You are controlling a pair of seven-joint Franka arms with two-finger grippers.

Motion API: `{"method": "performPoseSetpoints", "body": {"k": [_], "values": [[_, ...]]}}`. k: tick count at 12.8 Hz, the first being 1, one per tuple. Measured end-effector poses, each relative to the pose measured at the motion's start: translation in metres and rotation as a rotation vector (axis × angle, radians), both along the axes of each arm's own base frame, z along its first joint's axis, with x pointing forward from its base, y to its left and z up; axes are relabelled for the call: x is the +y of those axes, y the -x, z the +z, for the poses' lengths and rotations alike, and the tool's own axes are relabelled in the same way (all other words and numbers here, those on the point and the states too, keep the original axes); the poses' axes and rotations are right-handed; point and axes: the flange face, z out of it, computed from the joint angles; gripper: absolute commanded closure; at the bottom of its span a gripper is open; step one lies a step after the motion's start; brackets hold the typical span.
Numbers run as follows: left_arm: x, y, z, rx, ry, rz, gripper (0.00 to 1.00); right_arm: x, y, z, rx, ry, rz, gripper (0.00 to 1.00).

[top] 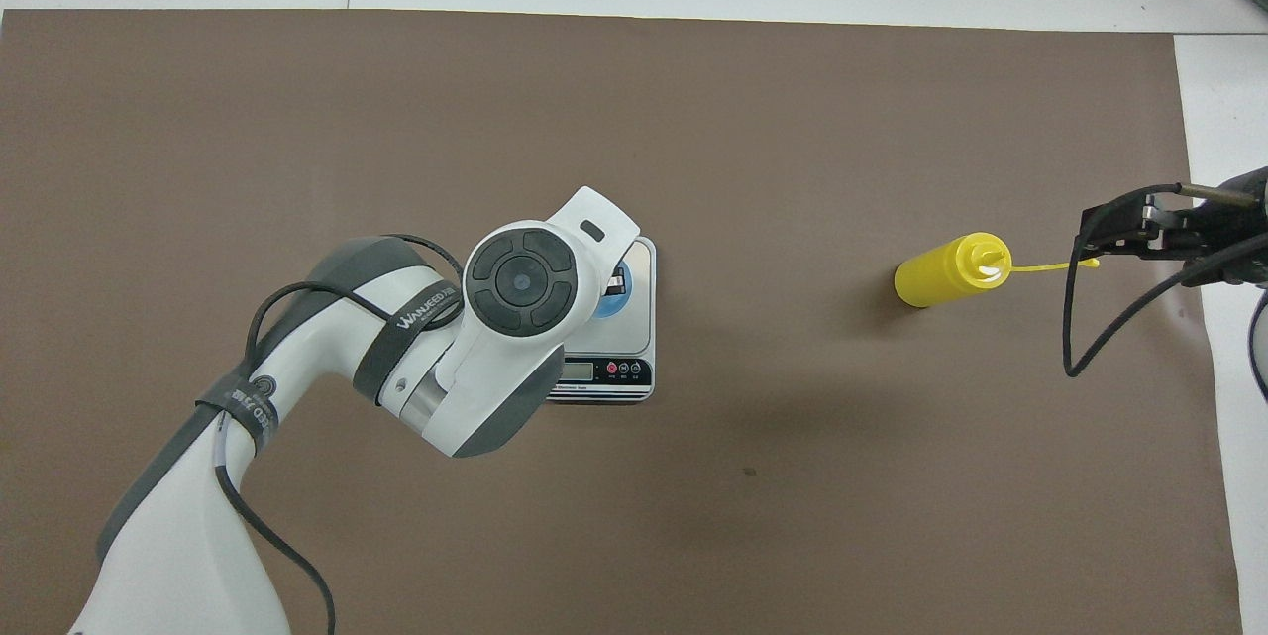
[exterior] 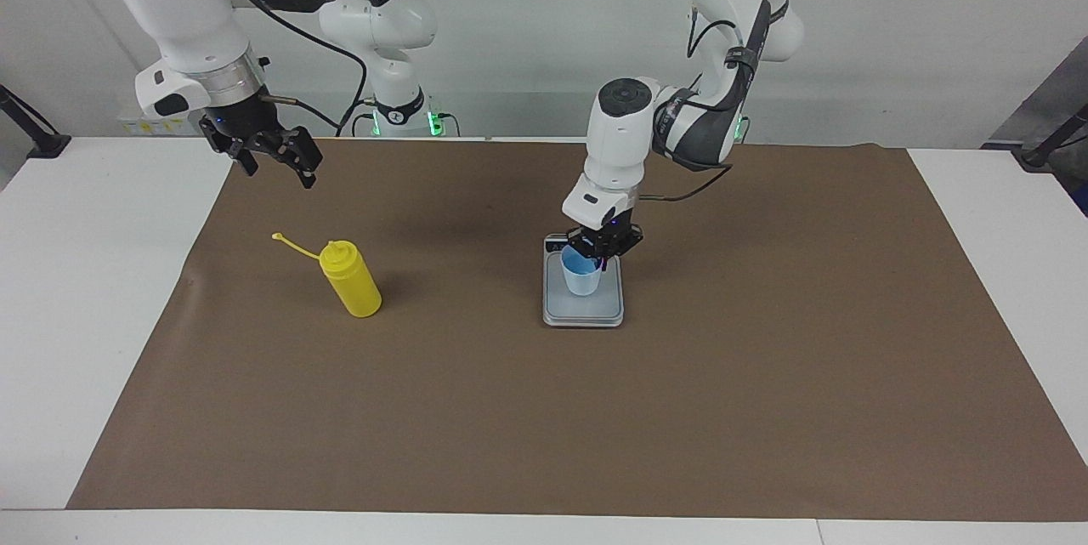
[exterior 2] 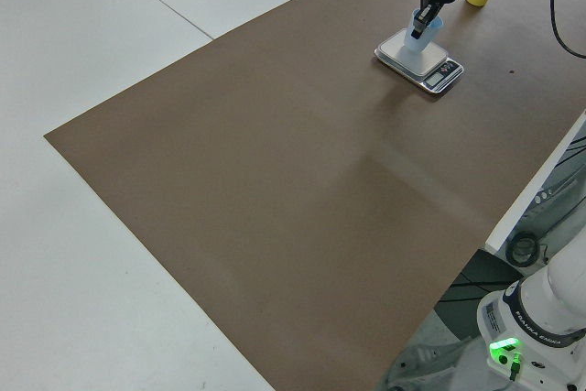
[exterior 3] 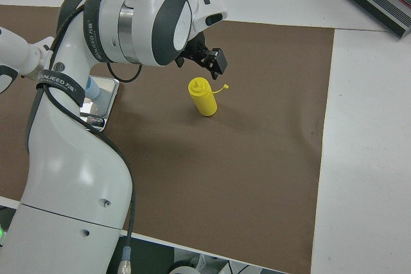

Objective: Pour seasoning into cup on scale with both arms
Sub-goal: 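Carry the blue cup with the left gripper onto the scale and release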

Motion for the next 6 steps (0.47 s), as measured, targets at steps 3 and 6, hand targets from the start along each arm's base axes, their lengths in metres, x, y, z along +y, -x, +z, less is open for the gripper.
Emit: {"method": "performPoseSetpoints", "body": {"k": [3,6], "values": [[0.0012,0.0012,-0.0046,0.001,0.000,-0.001,0.01,0.0000,0.0007,-0.0005,0.006,0.000,0.000,0.00],[0.0024,0.0005,-0.0050,0.000,-0.001,0.001,0.00,-0.0005,0.0003,0.0004,0.002,0.000,-0.008,0.00]]}}
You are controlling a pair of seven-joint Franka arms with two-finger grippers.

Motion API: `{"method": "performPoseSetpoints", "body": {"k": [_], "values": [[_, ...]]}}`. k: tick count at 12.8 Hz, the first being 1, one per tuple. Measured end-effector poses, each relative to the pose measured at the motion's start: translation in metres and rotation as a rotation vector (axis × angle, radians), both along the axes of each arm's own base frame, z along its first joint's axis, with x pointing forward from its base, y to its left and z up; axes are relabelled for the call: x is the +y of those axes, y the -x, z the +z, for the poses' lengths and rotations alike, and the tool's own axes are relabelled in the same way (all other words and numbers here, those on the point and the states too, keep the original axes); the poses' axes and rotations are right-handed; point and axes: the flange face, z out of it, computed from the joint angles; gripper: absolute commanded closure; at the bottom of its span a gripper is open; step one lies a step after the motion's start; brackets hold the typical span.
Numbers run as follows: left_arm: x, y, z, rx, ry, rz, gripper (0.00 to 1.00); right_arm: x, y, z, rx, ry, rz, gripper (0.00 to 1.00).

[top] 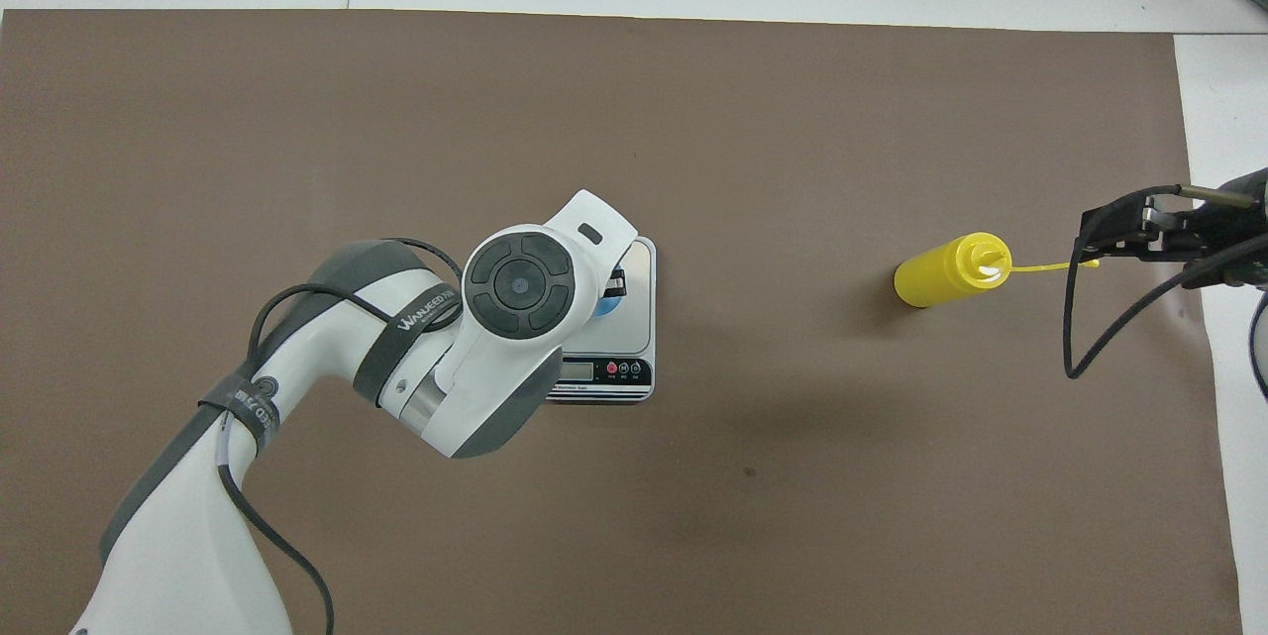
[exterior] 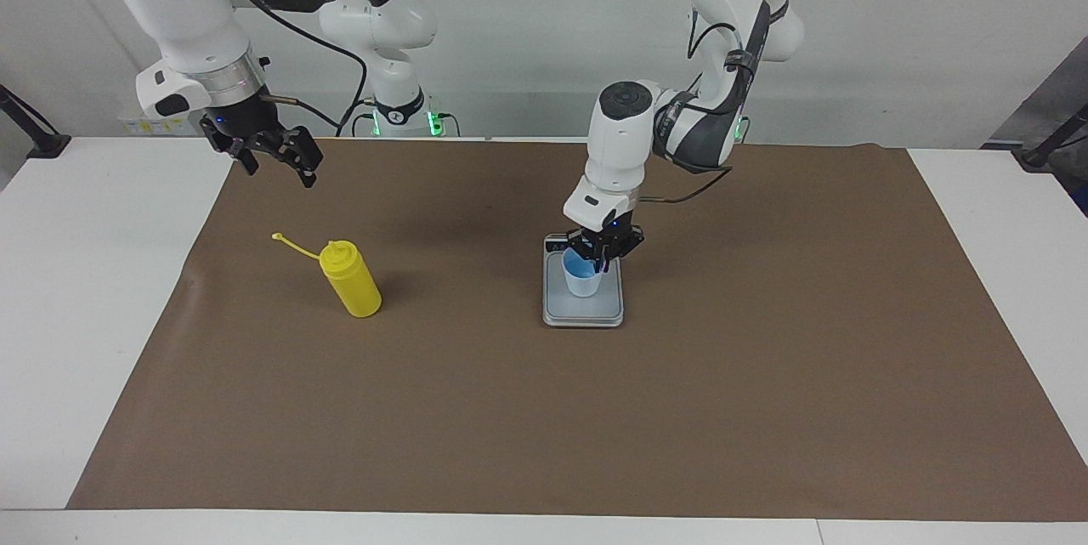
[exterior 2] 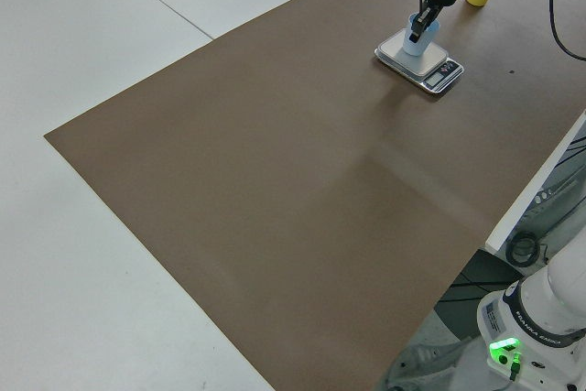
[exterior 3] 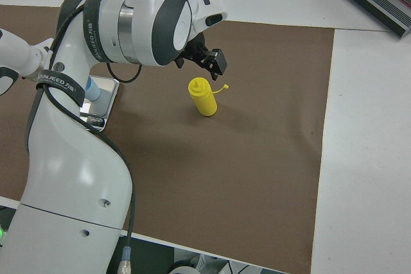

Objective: Pour seasoning into cup on scale with both arms
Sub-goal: 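Carry the blue cup with the left gripper onto the scale and release, then withdraw the left gripper while the right gripper lifts away from the bottle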

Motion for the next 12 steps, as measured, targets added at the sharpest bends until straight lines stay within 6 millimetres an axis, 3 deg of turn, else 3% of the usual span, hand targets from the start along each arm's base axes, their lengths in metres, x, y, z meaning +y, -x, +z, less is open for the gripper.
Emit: {"method": "performPoseSetpoints", "body": {"k": [3,5,8,12], "values": [[0.020,-0.016,0.020,-0.033,0.008,0.029,0.00,-0.005,-0.011,0.003,-0.023,-0.004,-0.132,0.00],[0.059,-0.036,0.049,-0.059,-0.002,0.030,0.00,-0.017,-0.031,0.002,-0.032,-0.027,-0.272,0.00],[0.129,-0.055,0.091,-0.047,-0.007,0.008,0.00,-0.062,-0.062,-0.021,0.019,-0.105,-0.439,0.00],[0.203,-0.055,0.132,-0.004,-0.041,-0.086,0.00,-0.120,-0.090,-0.063,0.095,-0.175,-0.592,0.00]]}}
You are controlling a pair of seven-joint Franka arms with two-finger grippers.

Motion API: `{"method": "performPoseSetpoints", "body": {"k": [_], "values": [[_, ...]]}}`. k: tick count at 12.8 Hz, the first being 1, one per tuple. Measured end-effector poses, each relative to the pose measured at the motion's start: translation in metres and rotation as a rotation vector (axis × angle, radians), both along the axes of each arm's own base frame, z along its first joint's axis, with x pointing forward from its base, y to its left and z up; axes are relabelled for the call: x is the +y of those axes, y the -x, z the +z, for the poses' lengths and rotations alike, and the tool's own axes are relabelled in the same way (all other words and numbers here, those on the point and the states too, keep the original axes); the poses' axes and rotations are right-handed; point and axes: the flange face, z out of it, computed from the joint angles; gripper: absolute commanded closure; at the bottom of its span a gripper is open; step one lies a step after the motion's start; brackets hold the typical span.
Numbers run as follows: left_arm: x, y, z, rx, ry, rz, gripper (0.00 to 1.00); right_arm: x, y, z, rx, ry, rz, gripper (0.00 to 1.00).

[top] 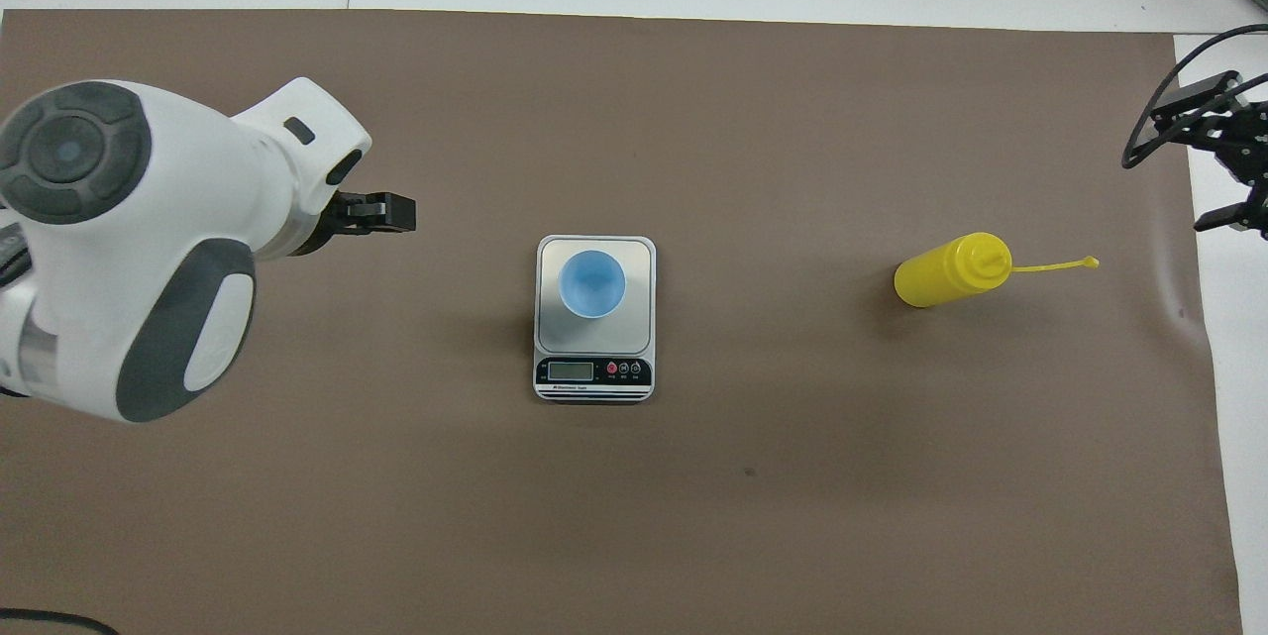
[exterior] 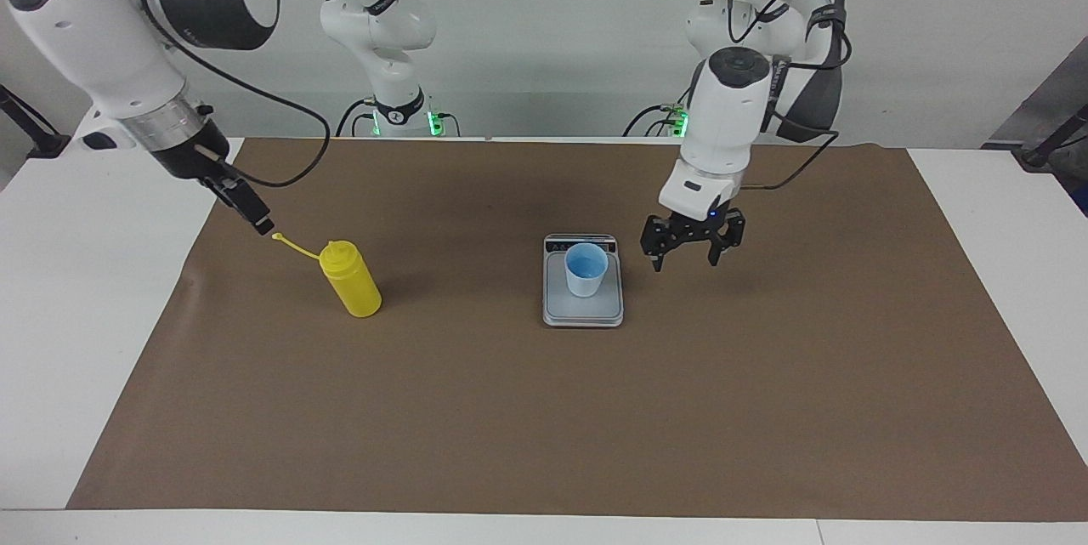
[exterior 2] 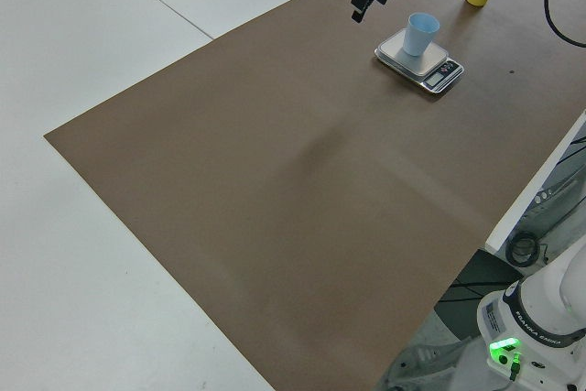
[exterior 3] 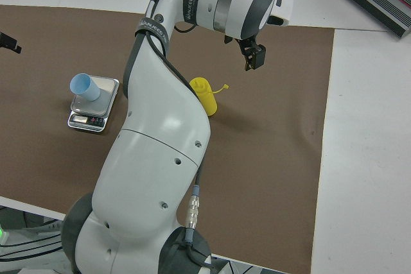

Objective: Pour seasoning into cup on scale with both arms
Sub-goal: 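Withdraw the left gripper while the right gripper lifts away from the bottle, then lower the right gripper over the yellow bottle and grasp it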

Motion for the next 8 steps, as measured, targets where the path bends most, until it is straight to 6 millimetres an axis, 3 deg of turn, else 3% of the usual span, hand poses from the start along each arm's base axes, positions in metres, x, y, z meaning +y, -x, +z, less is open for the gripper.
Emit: {"method": "performPoseSetpoints", "body": {"k": [4,6,8], "values": [[0.062,0.007,0.048,0.059,-0.016,-0.072,0.00,-0.030,-0.012,-0.054,0.077,-0.110,-0.150,0.00],[0.081,0.009,0.075,0.080,0.011,-0.050,0.00,-0.036,-0.016,-0.084,0.132,-0.174,-0.229,0.00],[0.099,0.010,0.087,0.099,0.035,-0.017,0.00,-0.041,-0.018,-0.118,0.205,-0.261,-0.286,0.00]]}}
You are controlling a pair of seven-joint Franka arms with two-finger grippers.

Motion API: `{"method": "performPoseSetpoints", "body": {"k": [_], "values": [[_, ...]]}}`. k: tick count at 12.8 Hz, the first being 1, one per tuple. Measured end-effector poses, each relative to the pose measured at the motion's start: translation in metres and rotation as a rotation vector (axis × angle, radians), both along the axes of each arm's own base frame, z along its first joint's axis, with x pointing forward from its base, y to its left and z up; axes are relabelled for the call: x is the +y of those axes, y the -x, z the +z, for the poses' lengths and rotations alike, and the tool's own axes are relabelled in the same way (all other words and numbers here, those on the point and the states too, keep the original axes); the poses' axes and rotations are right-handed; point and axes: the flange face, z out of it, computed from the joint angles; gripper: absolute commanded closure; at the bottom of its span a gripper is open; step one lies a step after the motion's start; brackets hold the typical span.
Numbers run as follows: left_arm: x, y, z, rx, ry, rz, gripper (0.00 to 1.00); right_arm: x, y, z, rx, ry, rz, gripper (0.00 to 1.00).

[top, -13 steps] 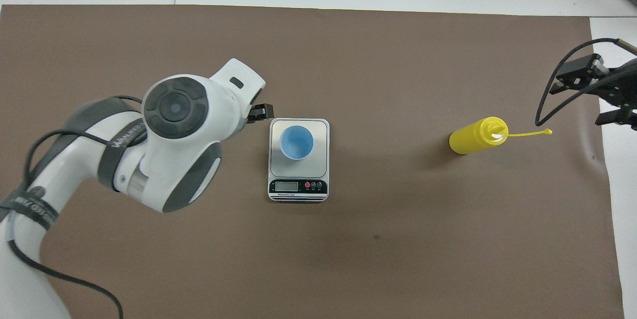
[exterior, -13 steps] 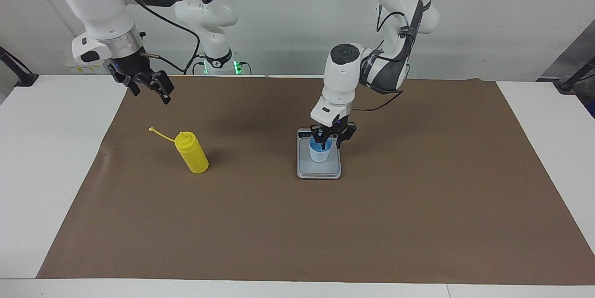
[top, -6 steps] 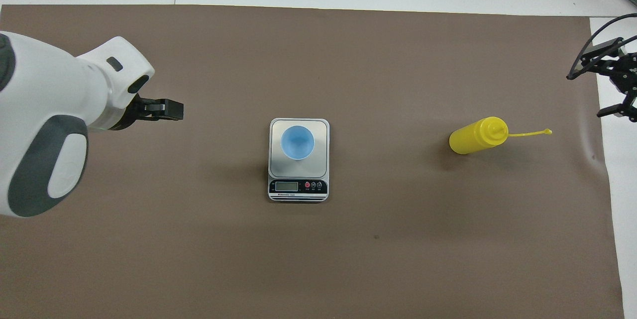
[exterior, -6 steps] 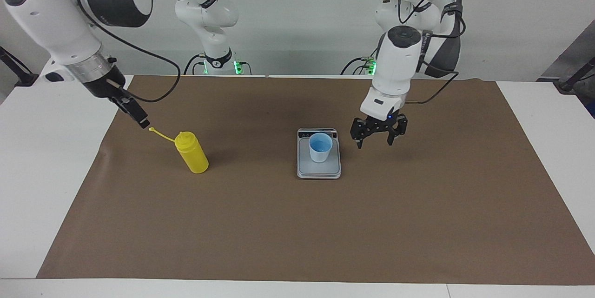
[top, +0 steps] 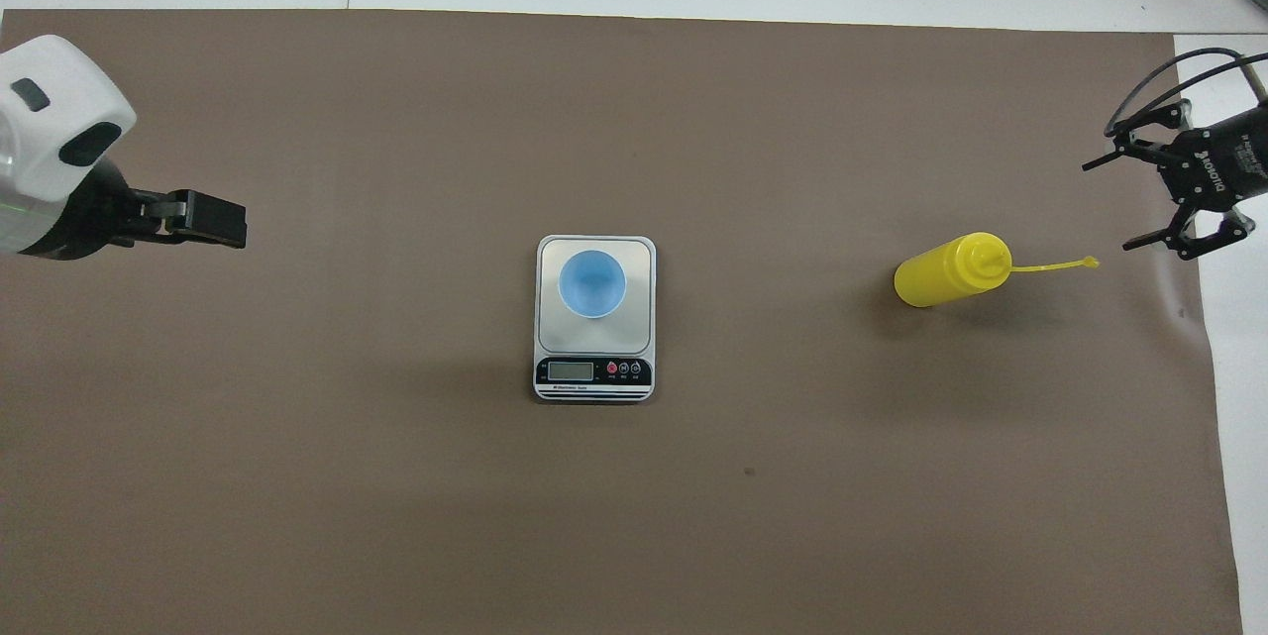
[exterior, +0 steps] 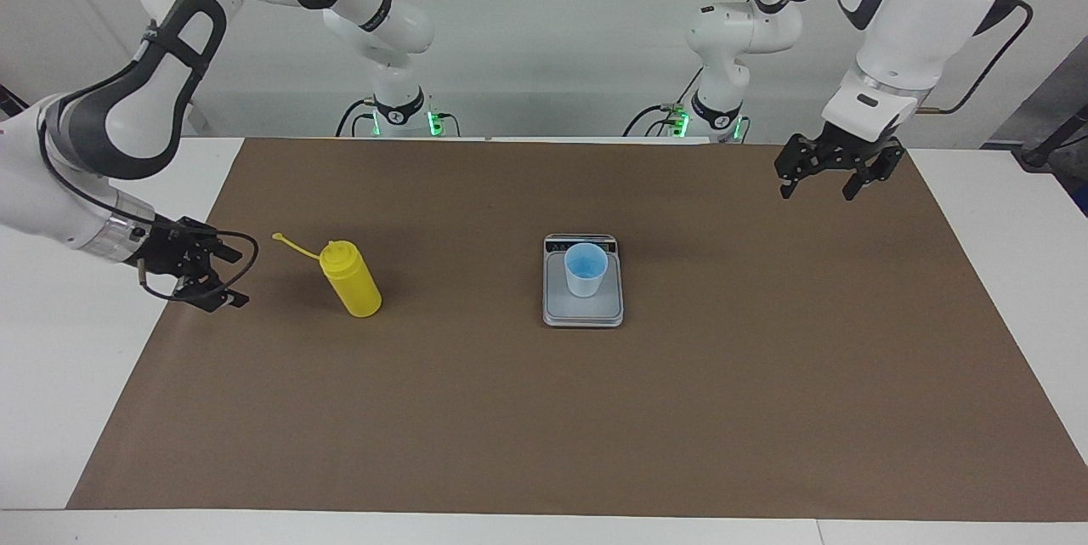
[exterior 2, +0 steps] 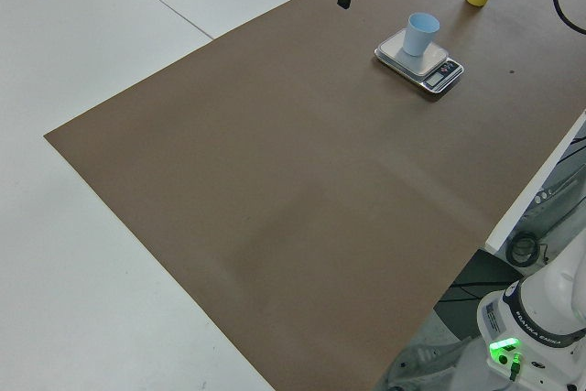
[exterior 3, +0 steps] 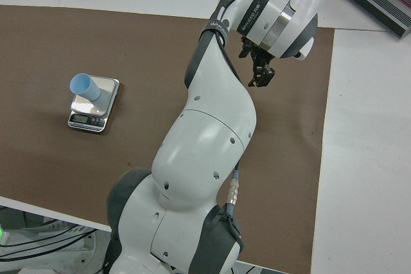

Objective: Pour seasoning into cup on scale with both arms
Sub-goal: 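Lower the right gripper over the yellow bottle and grasp it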

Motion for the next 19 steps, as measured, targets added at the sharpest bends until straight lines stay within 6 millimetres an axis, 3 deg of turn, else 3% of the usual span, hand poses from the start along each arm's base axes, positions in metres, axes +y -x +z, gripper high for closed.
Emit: {"method": "performPoseSetpoints", "body": {"k": [4,7,10,14,19], "values": [[0.005,0.001,0.003,0.008,0.006,0.003,0.00,-0.005,-0.004,-0.056,0.059,-0.153,-0.073,0.00],[-0.004,0.005,0.005,0.009,0.005,-0.014,0.00,0.009,0.000,-0.080,0.115,-0.238,-0.137,0.00],[-0.007,0.006,0.005,0.013,0.004,-0.020,0.00,0.022,0.017,-0.106,0.158,-0.314,-0.209,0.00],[-0.006,0.006,0.006,0.012,0.004,-0.016,0.00,0.042,0.044,-0.120,0.213,-0.382,-0.243,0.00],[-0.003,0.006,0.006,0.013,0.004,-0.011,0.00,0.053,0.059,-0.125,0.234,-0.438,-0.279,0.00]]}}
